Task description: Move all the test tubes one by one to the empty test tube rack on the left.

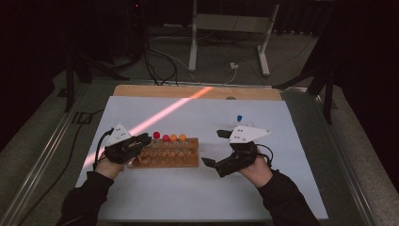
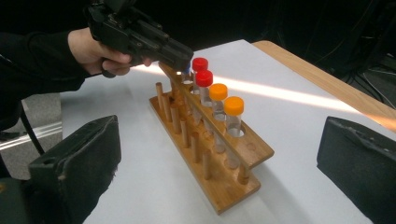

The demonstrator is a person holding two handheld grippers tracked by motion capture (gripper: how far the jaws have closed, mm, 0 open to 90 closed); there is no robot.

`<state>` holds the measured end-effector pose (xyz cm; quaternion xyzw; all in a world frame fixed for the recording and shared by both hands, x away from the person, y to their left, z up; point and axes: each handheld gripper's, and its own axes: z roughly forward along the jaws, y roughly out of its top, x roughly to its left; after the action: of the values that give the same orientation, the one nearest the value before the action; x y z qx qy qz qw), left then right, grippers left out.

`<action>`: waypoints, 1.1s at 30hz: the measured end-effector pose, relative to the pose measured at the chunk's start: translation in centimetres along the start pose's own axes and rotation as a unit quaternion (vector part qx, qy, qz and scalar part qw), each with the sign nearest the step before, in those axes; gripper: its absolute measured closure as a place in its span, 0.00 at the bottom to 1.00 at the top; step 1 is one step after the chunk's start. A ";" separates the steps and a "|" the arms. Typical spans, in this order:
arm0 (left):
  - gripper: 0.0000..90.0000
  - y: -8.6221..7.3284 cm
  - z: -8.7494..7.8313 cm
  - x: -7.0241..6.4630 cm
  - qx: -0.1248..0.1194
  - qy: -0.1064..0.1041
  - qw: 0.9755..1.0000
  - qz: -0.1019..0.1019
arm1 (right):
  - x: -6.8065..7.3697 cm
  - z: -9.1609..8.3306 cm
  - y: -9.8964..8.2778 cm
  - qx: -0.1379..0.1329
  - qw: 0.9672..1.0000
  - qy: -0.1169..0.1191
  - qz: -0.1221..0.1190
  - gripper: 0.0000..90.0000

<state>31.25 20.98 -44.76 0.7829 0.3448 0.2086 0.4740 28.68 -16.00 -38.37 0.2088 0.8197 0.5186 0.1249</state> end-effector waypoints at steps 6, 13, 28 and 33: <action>0.62 0.4 -0.5 -0.2 -0.001 -0.028 1.000 0.012 | -0.4 -0.5 0.1 -0.010 1.000 -0.008 -0.004 0.00; 0.22 1.6 -2.1 -0.6 -0.040 -0.057 0.998 0.009 | -2.4 -2.5 0.2 -0.039 0.998 -0.044 -0.019 0.00; 0.01 3.5 -3.1 -2.5 -0.061 -0.102 0.993 0.023 | -10.5 -4.0 -4.1 -0.022 0.986 -0.139 0.086 0.04; 0.01 3.5 -3.0 -2.6 -0.061 -0.103 0.993 0.024 | -12.2 -2.3 -6.0 0.013 0.980 -0.166 0.108 0.11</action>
<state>28.70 19.79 -40.26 0.7782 0.2616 0.1589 0.5483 37.20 -25.82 -42.98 0.3808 0.7666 0.4767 0.2003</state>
